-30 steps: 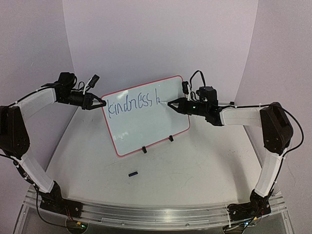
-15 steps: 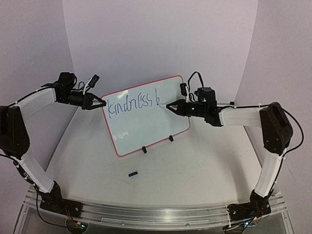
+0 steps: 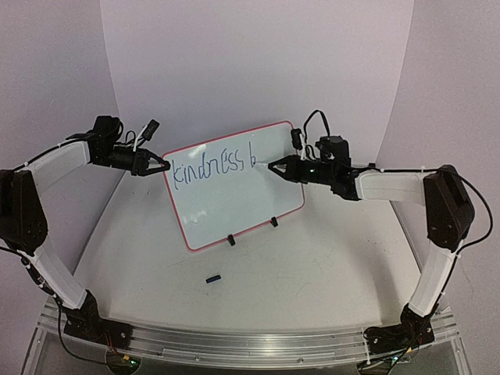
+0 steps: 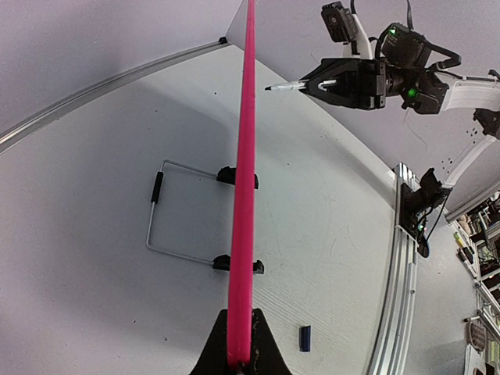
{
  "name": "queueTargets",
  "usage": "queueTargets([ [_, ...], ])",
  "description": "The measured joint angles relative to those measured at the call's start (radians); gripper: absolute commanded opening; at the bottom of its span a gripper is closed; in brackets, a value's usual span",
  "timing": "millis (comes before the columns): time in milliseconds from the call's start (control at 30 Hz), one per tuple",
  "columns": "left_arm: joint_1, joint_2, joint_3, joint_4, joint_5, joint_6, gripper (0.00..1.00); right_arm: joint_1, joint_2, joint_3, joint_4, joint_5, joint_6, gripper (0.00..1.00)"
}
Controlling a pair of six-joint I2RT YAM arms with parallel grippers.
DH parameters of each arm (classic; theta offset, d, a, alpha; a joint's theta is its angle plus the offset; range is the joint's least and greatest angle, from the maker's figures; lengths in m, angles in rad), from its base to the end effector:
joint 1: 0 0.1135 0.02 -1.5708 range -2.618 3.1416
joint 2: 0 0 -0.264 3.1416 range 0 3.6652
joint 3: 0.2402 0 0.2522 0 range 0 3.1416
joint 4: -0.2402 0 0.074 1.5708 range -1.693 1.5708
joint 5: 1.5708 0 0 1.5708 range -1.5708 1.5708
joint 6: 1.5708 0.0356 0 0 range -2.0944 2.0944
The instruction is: Write a sentence on the whiteboard
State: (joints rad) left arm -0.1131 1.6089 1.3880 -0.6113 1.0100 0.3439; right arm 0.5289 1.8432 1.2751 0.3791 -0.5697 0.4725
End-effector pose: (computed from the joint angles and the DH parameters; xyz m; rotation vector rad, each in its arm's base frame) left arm 0.3392 -0.0689 0.3135 0.9126 1.9420 -1.0587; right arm 0.3632 0.2345 0.2670 -0.4981 1.8300 1.2051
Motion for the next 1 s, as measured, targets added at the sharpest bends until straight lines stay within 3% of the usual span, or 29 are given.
queueTargets([
  [300,0.000,0.000,0.000,0.000,0.000,0.000,0.00,-0.006,-0.101,0.000,0.000,-0.001,-0.025,0.00],
  [1000,0.000,0.000,0.000,0.000,0.000,0.000,0.00,-0.023,-0.030,0.037,-0.043,-0.019,-0.066,0.00],
])
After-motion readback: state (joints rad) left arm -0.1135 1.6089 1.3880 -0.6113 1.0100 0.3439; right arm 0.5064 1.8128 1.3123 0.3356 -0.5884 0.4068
